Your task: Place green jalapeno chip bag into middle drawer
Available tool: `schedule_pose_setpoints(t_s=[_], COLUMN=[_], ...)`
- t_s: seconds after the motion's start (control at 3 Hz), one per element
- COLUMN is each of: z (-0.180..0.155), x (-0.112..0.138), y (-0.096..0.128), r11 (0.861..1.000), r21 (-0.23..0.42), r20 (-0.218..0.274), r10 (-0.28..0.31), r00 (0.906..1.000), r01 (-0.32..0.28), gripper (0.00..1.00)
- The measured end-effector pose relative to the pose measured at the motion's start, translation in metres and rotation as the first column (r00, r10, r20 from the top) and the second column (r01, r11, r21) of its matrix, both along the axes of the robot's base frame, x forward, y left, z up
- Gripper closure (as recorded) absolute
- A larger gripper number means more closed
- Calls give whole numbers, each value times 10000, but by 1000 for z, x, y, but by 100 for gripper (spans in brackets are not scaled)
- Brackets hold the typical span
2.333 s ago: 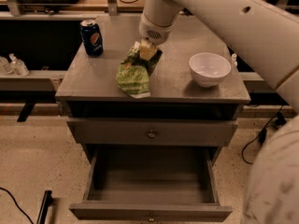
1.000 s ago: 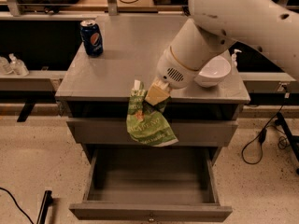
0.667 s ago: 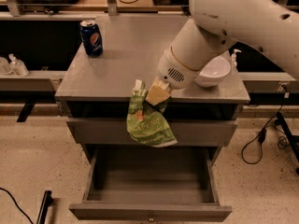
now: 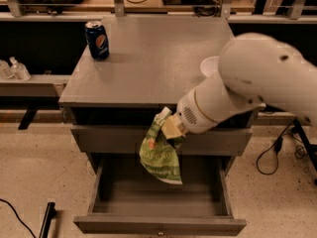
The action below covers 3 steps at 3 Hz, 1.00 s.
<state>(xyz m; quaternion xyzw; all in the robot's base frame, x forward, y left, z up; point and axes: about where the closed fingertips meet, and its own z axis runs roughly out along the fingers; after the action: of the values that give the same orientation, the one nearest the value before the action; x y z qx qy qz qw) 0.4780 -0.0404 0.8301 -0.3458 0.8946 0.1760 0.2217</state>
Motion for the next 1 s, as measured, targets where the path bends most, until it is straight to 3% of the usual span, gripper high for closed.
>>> schedule_pose_setpoints(t_s=[0.33, 0.67, 1.0], z=[-46, -110, -117], x=[-27, -55, -58], y=[-14, -27, -29], r11=[9666, 8914, 8824], r21=[671, 1229, 1286], r20=[-974, -2784, -2996], r10=[-2405, -3909, -4004], r00=[9657, 8773, 8660], r01=[2475, 4362, 4525], gripper=[100, 100, 100])
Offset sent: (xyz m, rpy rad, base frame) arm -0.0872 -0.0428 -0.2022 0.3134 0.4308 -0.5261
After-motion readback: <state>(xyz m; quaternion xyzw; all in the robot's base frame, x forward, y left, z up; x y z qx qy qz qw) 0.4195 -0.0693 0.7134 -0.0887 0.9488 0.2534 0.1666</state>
